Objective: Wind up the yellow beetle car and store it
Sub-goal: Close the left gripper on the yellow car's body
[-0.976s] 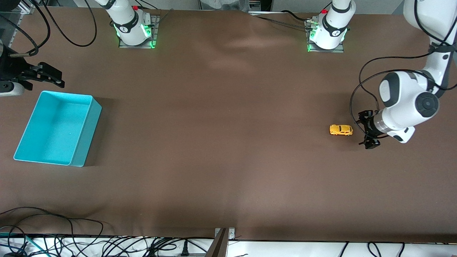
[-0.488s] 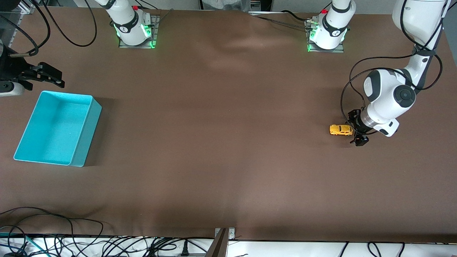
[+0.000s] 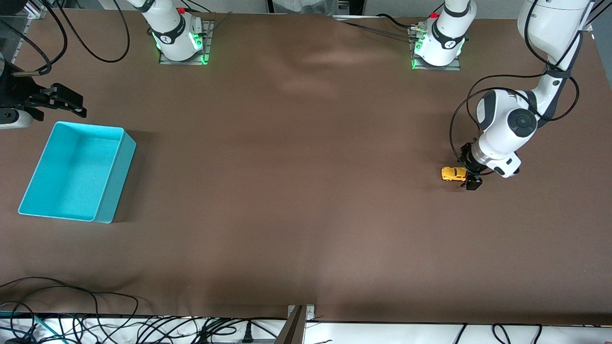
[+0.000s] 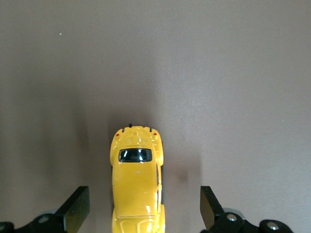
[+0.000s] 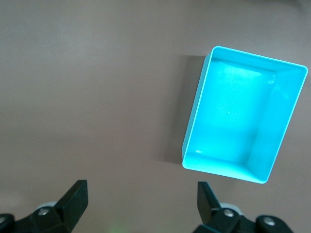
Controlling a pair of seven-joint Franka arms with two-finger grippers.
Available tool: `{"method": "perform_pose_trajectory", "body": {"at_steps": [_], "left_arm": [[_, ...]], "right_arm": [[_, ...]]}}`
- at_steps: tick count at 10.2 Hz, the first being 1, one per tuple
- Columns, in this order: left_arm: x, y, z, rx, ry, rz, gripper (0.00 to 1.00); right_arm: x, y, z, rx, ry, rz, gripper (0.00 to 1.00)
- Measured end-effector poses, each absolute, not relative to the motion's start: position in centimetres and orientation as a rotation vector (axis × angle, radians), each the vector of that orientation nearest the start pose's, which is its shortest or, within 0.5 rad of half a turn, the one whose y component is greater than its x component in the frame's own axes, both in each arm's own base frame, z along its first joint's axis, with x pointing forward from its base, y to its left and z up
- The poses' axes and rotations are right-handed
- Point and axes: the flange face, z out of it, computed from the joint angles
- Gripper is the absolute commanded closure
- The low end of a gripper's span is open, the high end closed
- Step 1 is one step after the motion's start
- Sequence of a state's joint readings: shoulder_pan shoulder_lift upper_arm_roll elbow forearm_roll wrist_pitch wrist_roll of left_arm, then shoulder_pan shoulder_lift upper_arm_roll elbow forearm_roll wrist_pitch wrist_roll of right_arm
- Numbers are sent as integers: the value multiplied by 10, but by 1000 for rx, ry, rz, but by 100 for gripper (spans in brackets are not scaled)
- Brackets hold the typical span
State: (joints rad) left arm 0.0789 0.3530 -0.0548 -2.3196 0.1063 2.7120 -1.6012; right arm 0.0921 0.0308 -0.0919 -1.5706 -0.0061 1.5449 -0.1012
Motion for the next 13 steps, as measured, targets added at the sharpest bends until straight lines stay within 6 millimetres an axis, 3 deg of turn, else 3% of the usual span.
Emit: {"method": "perform_pose_trajectory", "body": {"at_steps": [2,3,4,5,10,12,13], "left_arm": [[520,8,186,-2265,-2172,-60,3],[519,8,185,-2262,-2171,-54,15],[518,9,184,-2261,-2171,-53,49],[518,9,184,-2260,-2171,-53,97],[520,10,186,-2233,-2208,-63,100],[528,5,204,-2217,-2271,-112,100],[529,-11,214,-2231,-2275,-113,100]], "right_arm": [[560,0,605,-3142,-159,89,0],[560,0,605,-3142,-159,89,0],[560,0,605,-3142,-159,89,0],[560,0,605,-3142,-159,89,0],[560,0,605,-3142,-159,89,0],[560,0,605,-3142,-159,89,0],[560,0,605,-3142,-159,89,0]]}}
